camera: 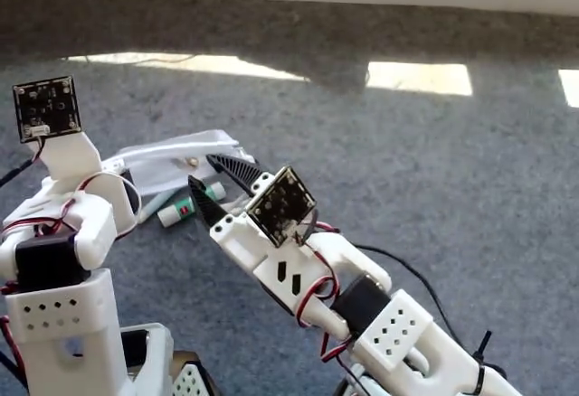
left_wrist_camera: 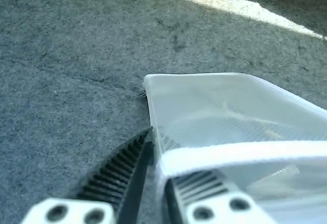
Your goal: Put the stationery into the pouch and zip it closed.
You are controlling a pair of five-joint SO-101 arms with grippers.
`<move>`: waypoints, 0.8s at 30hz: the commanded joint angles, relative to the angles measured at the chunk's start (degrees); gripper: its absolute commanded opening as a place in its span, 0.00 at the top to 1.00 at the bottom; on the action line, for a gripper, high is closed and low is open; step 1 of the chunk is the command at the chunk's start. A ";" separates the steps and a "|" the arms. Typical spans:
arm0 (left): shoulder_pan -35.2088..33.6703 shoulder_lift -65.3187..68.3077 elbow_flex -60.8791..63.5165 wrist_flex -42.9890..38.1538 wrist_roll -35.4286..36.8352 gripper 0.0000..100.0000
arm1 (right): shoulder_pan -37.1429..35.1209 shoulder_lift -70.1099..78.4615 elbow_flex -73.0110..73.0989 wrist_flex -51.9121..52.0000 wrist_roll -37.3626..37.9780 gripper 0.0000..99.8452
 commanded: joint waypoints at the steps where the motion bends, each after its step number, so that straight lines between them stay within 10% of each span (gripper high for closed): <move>1: 0.84 0.13 -0.48 -1.58 0.53 0.99 | -0.22 -1.19 -7.78 5.32 0.26 0.88; 24: -7.08 -0.22 -3.47 -1.23 0.62 0.99 | 6.81 -1.36 -30.99 46.73 0.26 0.88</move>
